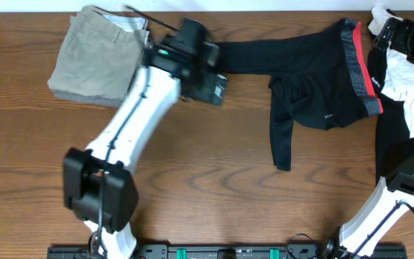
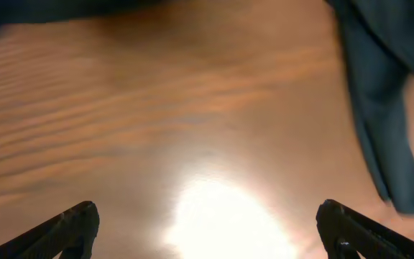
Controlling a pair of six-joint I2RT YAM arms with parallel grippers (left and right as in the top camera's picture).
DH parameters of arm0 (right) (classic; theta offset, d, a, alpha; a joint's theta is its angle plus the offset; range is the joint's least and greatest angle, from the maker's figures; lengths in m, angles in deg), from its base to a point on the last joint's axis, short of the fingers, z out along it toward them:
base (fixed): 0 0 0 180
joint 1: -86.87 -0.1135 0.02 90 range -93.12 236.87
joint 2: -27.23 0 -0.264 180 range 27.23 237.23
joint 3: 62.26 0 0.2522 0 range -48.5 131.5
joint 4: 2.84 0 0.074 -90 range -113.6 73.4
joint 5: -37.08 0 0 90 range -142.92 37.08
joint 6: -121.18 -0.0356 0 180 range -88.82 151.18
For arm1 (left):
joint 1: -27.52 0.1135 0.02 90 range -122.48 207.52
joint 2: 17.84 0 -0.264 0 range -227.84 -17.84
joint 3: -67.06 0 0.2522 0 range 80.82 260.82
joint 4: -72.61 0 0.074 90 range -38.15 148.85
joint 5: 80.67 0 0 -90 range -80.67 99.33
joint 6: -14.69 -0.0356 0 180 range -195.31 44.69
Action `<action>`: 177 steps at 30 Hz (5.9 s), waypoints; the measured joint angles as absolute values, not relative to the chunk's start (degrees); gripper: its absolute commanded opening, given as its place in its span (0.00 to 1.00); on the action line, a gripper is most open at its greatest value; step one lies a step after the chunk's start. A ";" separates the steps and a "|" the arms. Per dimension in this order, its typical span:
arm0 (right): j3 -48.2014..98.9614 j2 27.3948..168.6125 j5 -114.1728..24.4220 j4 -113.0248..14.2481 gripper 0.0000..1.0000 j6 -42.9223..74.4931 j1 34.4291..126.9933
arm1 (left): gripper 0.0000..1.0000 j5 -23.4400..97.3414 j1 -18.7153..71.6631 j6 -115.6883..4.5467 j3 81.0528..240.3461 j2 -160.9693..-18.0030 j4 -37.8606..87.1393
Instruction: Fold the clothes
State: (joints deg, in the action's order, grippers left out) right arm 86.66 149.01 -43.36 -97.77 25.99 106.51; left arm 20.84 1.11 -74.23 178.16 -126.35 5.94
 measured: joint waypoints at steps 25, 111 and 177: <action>86.66 149.05 -43.77 -98.49 0.99 27.37 106.64 | 0.63 26.18 -21.14 -73.44 177.90 -140.66 21.20; 38.64 149.29 -54.57 -77.79 0.21 15.54 89.62 | 0.06 -4.25 22.27 -58.75 178.88 -131.00 -11.63; 38.42 137.36 -52.69 -85.99 0.05 20.16 106.54 | 0.38 9.28 20.93 -67.73 158.93 -131.09 5.09</action>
State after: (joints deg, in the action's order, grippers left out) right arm 38.42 137.36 -52.69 -85.99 20.16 106.54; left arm 9.28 20.93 -67.73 158.93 -131.09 5.09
